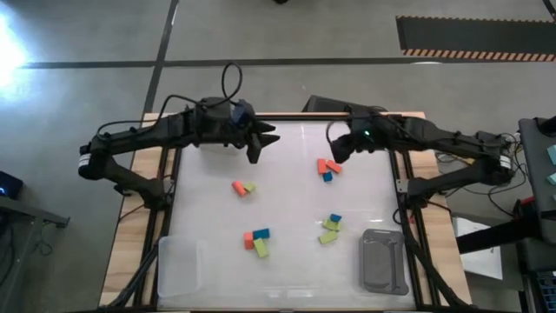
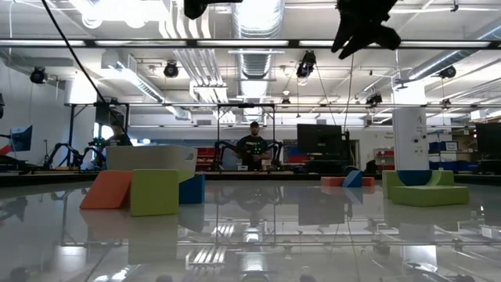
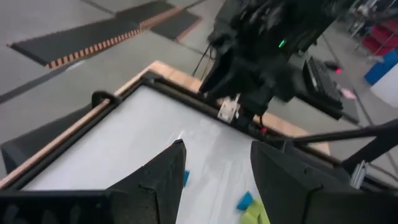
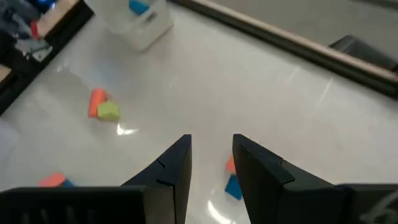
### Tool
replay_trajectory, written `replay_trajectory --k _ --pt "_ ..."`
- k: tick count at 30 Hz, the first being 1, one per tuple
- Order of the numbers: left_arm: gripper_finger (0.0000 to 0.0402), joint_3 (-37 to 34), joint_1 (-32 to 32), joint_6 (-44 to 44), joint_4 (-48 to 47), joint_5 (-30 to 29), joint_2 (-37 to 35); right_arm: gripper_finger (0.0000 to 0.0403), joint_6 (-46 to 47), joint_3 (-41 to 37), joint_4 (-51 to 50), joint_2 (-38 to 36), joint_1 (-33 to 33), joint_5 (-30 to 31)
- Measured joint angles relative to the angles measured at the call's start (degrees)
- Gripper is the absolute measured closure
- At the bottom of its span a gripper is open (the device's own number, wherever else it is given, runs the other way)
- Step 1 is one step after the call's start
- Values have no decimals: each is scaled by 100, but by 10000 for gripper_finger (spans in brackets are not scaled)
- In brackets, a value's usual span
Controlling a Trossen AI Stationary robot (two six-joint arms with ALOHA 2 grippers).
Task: Sort & place blocks by color
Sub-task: Put the orange block into the black bin
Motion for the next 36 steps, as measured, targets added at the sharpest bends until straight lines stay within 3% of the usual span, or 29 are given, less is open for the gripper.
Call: replay_trajectory --k 12,23,31,36 --pt "236 0 39 39 374 -24 -2 296 -903 35 -669 818 -1349 -1538" --pt "236 0 36 4 369 -24 -4 296 -1804 7 -1128 1660 -2315 -1966" --pt "236 0 32 -129 367 -24 -13 295 -2115 -4 -1196 2164 -2535 -1998" --pt "236 0 13 -315 365 -20 -15 270 -2223 -4 -1209 2376 -2612 -2006"
